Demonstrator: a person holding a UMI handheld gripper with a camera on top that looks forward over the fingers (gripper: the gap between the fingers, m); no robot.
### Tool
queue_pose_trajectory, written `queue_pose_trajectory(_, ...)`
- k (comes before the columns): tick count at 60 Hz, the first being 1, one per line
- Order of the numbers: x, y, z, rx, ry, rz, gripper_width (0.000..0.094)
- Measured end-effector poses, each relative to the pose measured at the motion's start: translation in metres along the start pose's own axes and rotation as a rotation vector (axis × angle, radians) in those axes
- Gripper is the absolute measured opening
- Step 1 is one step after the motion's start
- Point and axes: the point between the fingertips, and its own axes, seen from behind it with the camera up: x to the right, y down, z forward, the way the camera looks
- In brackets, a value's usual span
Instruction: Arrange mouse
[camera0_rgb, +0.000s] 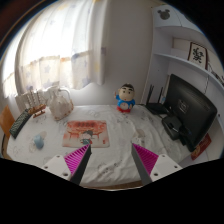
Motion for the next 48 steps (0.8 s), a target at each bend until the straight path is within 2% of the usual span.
queue_pose_trajectory(20, -0.033, 0.018, 0.012, -0.013, -0.028, -0.006, 0.0853)
queue_pose_trajectory(48, -0.269, 0.052, -0.024, 0.018, -0.201, -0.054, 0.085)
